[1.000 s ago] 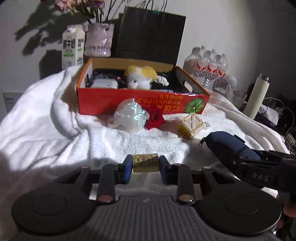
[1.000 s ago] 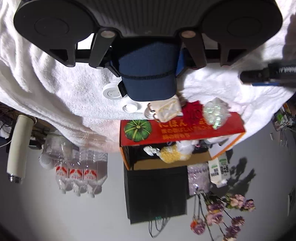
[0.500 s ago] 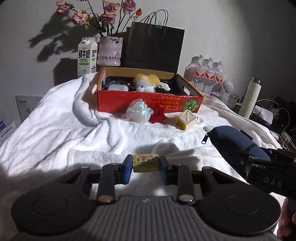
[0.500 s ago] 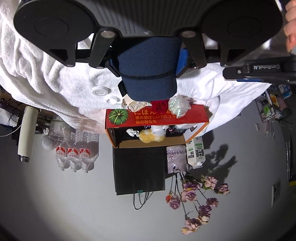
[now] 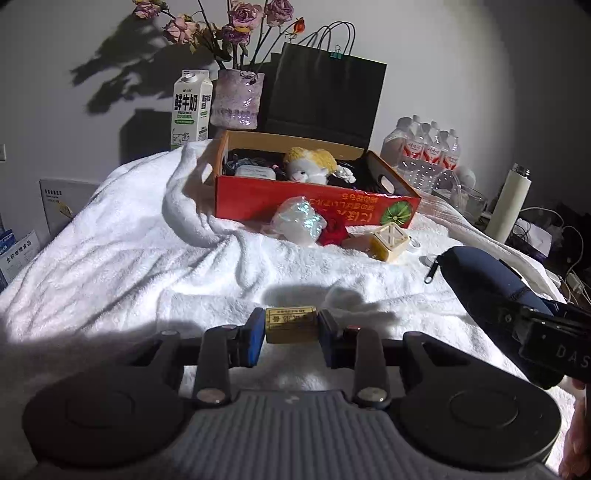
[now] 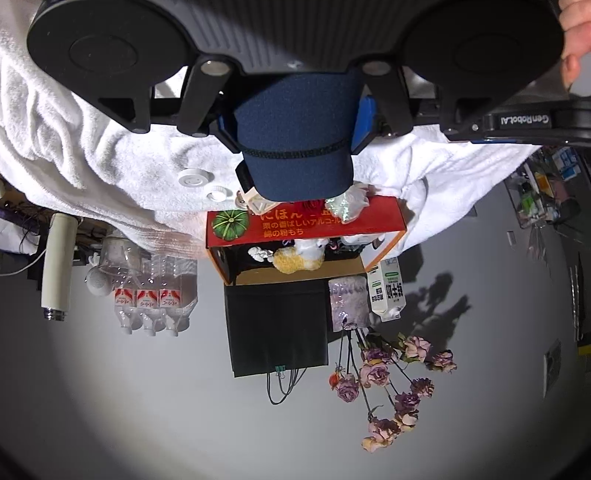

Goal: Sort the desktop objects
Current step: 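Carry the pouch and packet into the cardboard box and open both tools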

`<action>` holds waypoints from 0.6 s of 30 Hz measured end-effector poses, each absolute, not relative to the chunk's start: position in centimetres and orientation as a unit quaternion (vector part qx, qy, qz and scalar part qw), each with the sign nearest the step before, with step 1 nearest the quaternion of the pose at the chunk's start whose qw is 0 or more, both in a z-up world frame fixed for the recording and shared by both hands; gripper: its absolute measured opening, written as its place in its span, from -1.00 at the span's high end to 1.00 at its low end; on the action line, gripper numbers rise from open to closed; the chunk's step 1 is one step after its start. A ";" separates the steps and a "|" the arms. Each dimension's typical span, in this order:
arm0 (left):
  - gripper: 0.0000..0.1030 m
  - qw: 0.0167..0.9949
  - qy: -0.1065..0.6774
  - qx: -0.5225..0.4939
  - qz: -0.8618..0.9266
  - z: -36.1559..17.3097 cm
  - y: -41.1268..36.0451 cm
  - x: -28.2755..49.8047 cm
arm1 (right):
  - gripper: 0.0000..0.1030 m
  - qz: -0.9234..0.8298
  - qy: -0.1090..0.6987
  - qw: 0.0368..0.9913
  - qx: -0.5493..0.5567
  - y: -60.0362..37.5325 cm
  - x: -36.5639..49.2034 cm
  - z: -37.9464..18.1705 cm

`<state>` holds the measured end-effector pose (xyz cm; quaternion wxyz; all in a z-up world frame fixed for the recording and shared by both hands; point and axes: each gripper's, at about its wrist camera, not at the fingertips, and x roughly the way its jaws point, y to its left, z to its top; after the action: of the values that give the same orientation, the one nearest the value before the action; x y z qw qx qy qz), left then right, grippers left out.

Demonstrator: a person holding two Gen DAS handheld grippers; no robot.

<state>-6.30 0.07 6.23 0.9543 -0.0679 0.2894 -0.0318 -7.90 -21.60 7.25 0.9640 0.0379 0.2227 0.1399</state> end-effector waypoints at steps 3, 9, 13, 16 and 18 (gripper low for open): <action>0.39 0.958 0.281 -0.058 -0.030 7.2 0.7 -5.1 | -0.17 0.148 0.226 0.961 0.056 -22.0 -6.9 7.9; 0.39 0.961 0.268 -0.044 -0.053 10.1 2.3 0.1 | -0.17 0.137 0.225 0.962 0.067 -22.6 -3.1 9.9; 0.39 0.956 0.281 -0.053 -0.061 12.6 3.5 6.8 | -0.17 0.157 0.197 0.966 0.066 -23.2 1.3 11.9; 0.39 0.958 0.279 -0.047 -0.045 13.9 3.5 13.7 | -0.17 0.151 0.199 0.967 0.059 -23.1 7.9 13.3; 0.39 0.959 0.281 -0.028 -0.031 14.0 3.2 18.6 | -0.17 0.146 0.212 0.964 0.062 -22.7 13.0 13.8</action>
<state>18.58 3.21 14.03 0.9587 -0.0282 0.2812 -0.0312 12.97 -22.68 13.75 0.9643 0.0617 0.2118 0.1464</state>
